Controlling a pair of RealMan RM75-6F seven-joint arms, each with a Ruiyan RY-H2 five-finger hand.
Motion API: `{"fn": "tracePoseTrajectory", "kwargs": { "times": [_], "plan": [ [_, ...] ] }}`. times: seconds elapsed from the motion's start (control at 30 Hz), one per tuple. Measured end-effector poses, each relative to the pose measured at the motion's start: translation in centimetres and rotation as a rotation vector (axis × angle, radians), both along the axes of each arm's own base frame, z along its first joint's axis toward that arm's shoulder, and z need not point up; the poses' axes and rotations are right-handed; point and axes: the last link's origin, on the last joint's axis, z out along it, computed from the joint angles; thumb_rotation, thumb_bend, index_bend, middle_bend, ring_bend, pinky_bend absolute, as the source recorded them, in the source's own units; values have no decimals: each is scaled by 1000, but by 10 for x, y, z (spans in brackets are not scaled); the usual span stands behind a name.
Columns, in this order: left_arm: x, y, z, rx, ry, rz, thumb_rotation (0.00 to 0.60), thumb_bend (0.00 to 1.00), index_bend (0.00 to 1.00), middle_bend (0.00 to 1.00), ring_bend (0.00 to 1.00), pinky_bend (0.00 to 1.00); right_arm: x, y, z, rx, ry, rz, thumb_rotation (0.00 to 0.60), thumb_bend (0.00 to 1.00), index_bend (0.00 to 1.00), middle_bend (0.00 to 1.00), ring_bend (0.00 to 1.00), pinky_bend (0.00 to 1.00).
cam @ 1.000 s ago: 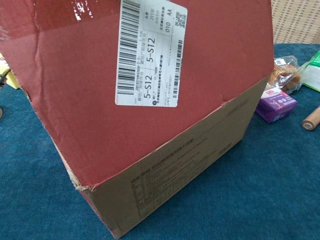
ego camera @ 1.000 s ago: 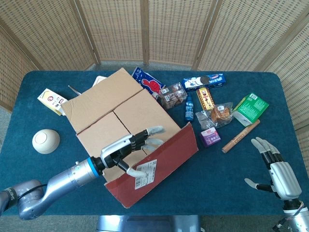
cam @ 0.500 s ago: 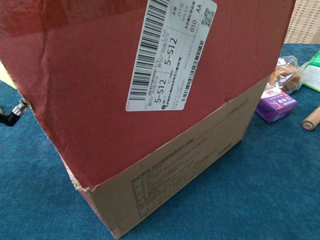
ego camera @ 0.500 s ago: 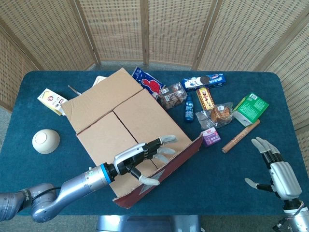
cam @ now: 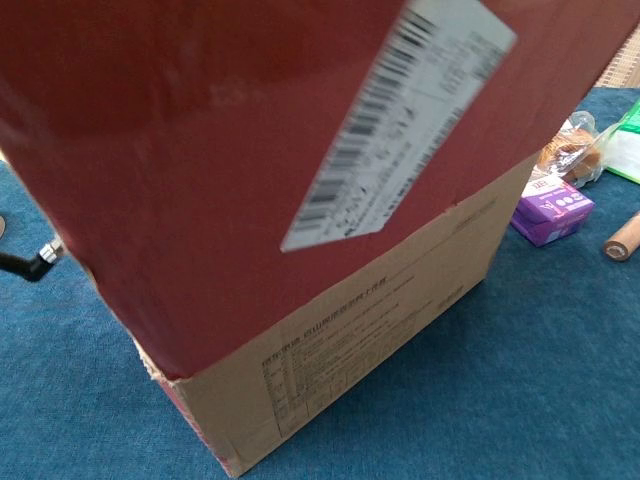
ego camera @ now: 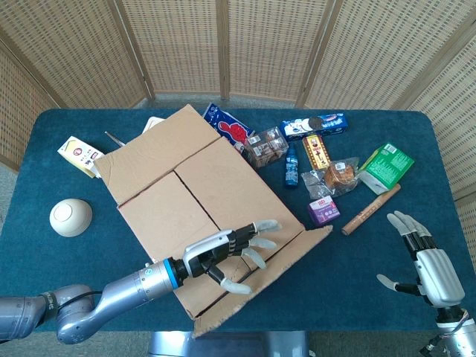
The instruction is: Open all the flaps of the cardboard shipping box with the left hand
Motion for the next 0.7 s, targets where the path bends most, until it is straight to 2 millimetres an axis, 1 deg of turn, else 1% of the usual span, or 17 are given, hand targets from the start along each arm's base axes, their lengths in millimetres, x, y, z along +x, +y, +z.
{"fn": "tracePoseTrajectory", "kwargs": {
  "times": [0.37, 0.57, 0.7],
  "plan": [
    [0, -3, -10, -9, 38, -30, 600, 109, 0, 0, 167, 319, -1, 0, 2, 0, -10, 1, 600, 50, 0, 0, 0, 105],
    [-9, 0, -16, 43, 111, -59, 600, 113, 0, 0, 165, 309, 0, 0, 3, -1, -13, 3, 600, 49, 0, 0, 0, 106],
    [-16, 4, -20, 75, 162, -64, 600, 115, 0, 0, 157, 283, 0, 1, 3, 1, -13, 3, 600, 50, 0, 0, 0, 105]
  ]
}}
